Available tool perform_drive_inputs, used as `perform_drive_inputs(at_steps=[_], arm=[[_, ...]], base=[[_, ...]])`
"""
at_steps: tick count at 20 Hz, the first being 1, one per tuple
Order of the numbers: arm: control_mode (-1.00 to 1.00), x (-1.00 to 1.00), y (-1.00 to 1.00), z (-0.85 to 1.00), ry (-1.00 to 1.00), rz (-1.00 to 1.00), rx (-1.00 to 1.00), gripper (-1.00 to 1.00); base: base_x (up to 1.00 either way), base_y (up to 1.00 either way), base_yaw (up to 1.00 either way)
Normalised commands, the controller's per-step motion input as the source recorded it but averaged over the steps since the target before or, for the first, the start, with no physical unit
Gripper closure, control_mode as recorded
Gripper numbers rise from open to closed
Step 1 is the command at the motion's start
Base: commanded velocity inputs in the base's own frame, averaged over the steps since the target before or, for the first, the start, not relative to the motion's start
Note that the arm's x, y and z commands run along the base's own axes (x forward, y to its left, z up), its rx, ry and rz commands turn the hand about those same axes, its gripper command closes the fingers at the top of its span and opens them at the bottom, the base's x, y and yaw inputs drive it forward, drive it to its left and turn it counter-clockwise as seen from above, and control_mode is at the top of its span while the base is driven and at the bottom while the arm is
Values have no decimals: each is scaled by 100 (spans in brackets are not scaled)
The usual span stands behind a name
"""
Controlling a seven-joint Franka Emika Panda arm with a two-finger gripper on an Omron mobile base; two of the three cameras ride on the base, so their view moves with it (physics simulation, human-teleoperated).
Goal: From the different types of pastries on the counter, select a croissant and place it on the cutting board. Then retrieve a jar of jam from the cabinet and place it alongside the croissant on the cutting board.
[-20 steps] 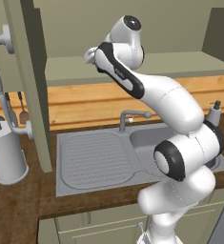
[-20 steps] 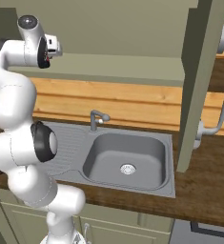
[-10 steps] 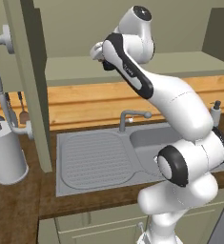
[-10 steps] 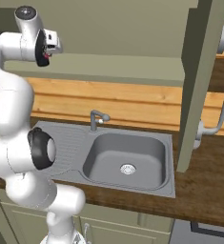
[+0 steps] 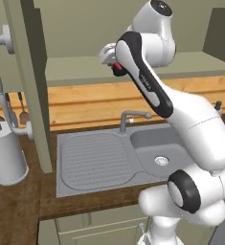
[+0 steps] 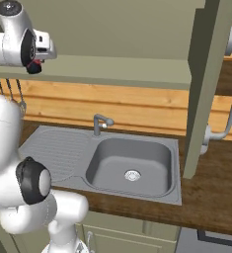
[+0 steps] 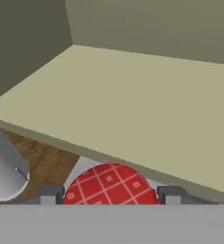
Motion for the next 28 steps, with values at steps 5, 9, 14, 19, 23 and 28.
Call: perform_drive_inputs(at_steps=[5,9,14,19,23,28], arm=[[-100,-100,-24,0,0,0,0,100],[-100,-100,-29,0,0,0,0,100],[-100,-100,-15,0,0,0,0,100],[-100,-96,-14,0,5,0,0,100],[-100,-71,-13,0,10,0,0,100],[-100,-57,-11,-4,8,0,0,100]], base=[[0,0,0],[0,0,0],[0,0,0],[0,0,0],[0,0,0],[0,0,0]])
